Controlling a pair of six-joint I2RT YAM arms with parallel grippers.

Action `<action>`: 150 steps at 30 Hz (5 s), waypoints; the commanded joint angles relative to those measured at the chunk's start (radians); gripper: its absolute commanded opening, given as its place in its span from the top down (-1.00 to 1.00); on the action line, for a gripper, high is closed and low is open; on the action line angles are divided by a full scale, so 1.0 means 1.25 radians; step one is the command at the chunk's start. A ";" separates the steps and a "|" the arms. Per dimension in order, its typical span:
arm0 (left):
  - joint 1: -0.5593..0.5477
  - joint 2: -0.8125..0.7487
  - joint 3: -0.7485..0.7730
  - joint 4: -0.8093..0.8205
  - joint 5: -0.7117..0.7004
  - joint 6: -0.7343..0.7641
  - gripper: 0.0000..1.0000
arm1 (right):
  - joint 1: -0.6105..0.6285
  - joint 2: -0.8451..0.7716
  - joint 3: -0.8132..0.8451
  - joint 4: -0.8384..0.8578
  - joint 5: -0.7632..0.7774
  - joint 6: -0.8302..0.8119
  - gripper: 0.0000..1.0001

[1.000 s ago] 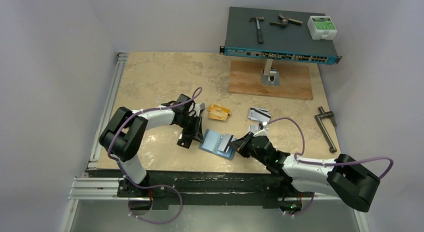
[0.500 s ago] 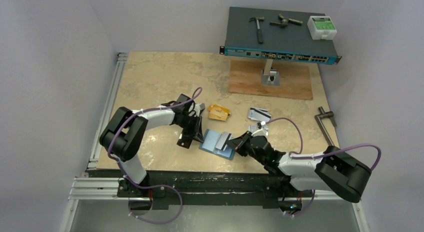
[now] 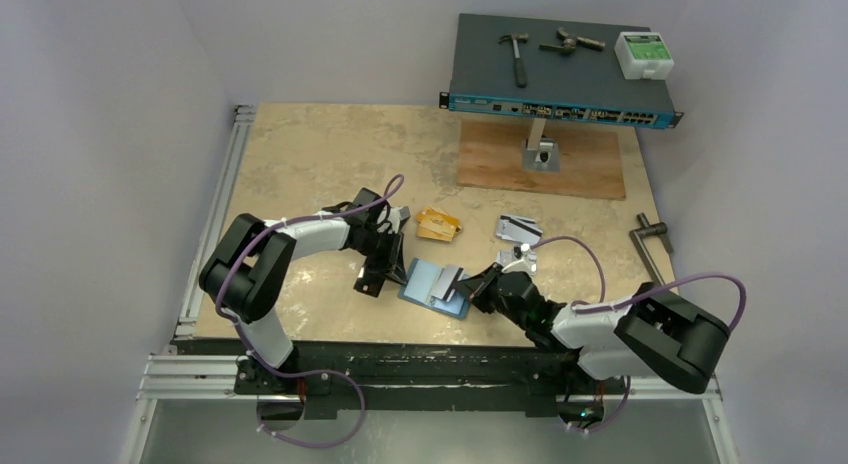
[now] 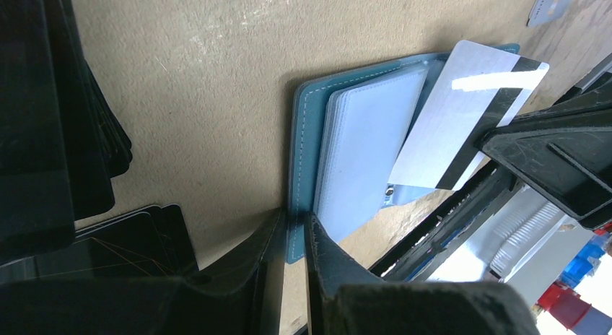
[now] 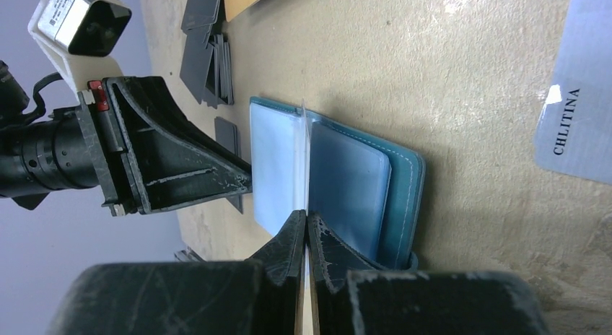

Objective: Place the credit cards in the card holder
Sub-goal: Insert the credit card into the card holder, then close the card holder at the center of the board.

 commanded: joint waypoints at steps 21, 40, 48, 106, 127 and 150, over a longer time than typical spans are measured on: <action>-0.007 -0.006 -0.001 0.009 0.009 -0.012 0.77 | 0.016 0.039 0.034 -0.008 -0.028 -0.017 1.00; -0.007 -0.011 -0.001 0.007 0.015 -0.016 0.82 | 0.031 0.080 0.027 0.030 -0.049 -0.004 1.00; -0.006 -0.014 -0.001 0.010 0.022 -0.017 0.83 | 0.031 0.099 0.037 0.036 -0.045 -0.010 1.00; 0.017 -0.030 0.002 0.016 0.057 -0.014 0.95 | 0.050 0.159 0.315 -0.381 -0.051 -0.152 -0.31; 0.048 -0.065 0.019 -0.005 0.069 0.010 1.00 | 0.050 0.068 0.435 -0.565 -0.070 -0.221 -0.46; 0.052 -0.084 0.009 0.011 0.077 0.005 1.00 | 0.120 0.292 0.734 -1.126 0.275 -0.286 -0.38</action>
